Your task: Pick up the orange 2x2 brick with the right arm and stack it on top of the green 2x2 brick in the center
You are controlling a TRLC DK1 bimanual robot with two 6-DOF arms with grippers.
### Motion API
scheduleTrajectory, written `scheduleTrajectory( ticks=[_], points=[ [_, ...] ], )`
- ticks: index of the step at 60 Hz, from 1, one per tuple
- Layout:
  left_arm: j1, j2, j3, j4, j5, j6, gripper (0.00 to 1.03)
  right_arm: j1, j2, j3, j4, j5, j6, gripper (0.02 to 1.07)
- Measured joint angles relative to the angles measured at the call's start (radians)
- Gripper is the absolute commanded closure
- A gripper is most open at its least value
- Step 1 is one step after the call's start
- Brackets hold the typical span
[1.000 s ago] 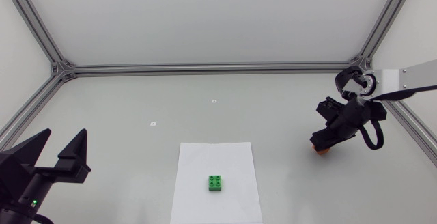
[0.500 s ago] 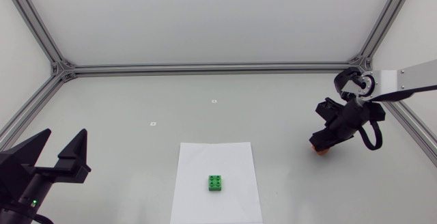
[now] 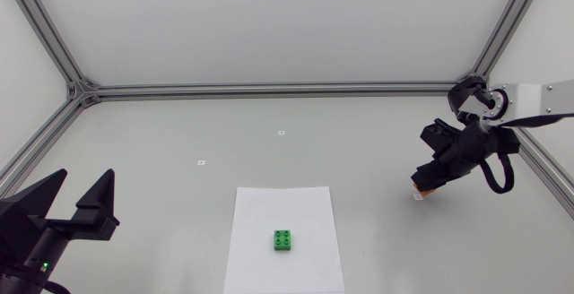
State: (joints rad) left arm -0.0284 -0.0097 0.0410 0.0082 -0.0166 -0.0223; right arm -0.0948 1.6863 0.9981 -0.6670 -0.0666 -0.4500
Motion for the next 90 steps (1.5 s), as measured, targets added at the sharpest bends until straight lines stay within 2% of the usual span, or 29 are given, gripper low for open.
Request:
scheduleTrajectory(
  ticks=[10,14,20,35,56,74,90],
  points=[
    [0.000,0.000,0.000,0.000,0.000,0.000,0.04,0.104,-0.154,-0.035,-0.050,0.015,-0.020,0.77],
    [0.000,0.000,0.000,0.000,0.000,0.000,0.04,0.173,-0.216,-0.061,-0.071,0.021,-0.030,0.85],
    [0.000,0.000,0.000,0.000,0.000,0.000,0.04,0.280,-0.287,-0.079,-0.100,0.019,-0.031,0.86],
    [0.000,0.000,0.000,0.000,0.000,0.000,0.04,0.555,-0.345,-0.093,-0.121,0.046,-0.031,0.87],
    [0.000,0.000,0.000,0.000,0.000,0.000,0.04,0.875,-0.216,-0.079,-0.114,0.052,-0.018,0.87],
    [0.000,0.000,0.000,0.000,0.000,0.000,0.04,0.972,-0.066,0.039,-0.062,0.018,-0.019,0.87],
    [0.000,0.000,0.000,0.000,0.000,0.000,0.04,0.997,0.053,0.127,-0.058,0.017,-0.056,0.87]
  ],
)
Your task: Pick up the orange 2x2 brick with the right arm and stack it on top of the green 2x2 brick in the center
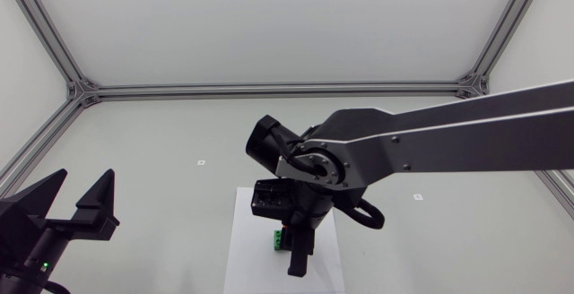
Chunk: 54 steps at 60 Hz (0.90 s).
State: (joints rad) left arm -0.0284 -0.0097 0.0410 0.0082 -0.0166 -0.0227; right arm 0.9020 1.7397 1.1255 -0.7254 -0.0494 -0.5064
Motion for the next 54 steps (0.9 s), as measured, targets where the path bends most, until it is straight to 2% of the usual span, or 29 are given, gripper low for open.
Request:
scheduleTrajectory(
  ticks=[17,54],
  points=[
    [0.000,0.000,0.000,0.000,0.000,0.000,0.04,0.007,0.064,0.065,-0.008,-0.002,-0.061,0.87],
    [0.000,0.000,0.000,0.000,0.000,0.000,0.04,0.007,0.076,0.066,-0.035,-0.003,-0.176,0.90]
  ],
)
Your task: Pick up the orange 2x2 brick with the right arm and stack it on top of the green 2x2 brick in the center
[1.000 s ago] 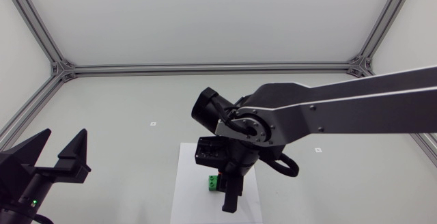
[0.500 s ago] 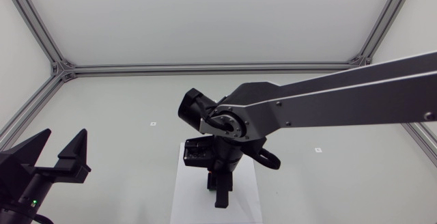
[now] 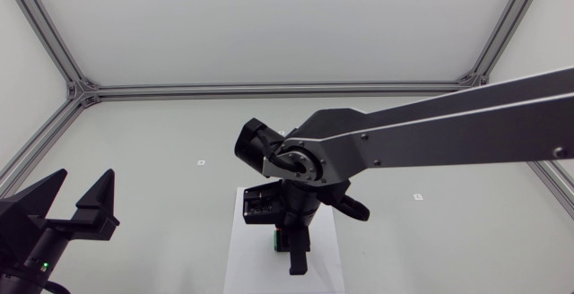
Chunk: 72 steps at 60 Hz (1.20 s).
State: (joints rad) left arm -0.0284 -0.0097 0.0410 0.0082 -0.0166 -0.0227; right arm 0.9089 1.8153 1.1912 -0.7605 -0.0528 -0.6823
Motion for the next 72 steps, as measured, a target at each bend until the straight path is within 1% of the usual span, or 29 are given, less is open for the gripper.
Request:
scheduleTrajectory(
  ticks=[17,72],
  points=[
    [0.000,0.000,0.000,0.000,0.000,0.000,0.04,-0.002,0.019,0.000,0.000,0.000,-0.029,0.90],
    [0.000,0.000,0.000,0.000,0.000,0.000,0.04,-0.013,0.051,0.018,0.028,-0.003,-0.037,0.90]
  ],
)
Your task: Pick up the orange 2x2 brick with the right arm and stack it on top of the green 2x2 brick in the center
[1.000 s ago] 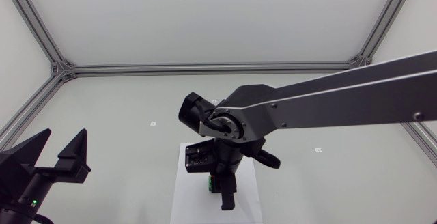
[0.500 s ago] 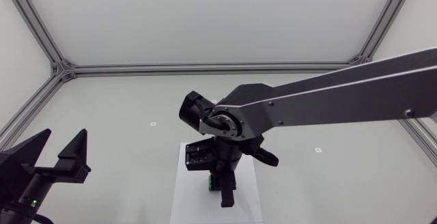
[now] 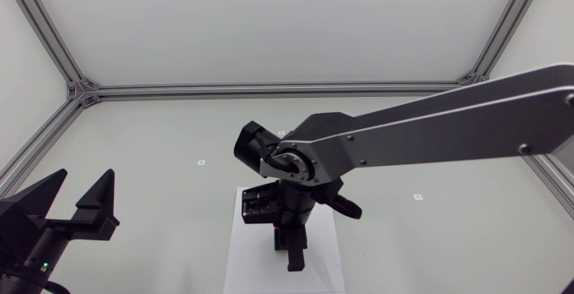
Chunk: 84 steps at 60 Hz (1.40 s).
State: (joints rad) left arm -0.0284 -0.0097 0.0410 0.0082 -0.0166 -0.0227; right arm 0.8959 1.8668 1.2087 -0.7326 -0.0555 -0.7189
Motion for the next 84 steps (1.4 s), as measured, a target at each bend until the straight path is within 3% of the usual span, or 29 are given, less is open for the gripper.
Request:
scheduleTrajectory(
  ticks=[66,84],
  points=[
    [0.000,0.000,0.000,0.000,0.000,0.000,0.04,-0.019,0.039,0.044,-0.025,-0.031,0.001,0.90],
    [0.000,0.000,0.000,0.000,0.000,0.000,0.04,-0.010,0.039,0.039,-0.026,-0.002,0.031,0.91]
  ],
)
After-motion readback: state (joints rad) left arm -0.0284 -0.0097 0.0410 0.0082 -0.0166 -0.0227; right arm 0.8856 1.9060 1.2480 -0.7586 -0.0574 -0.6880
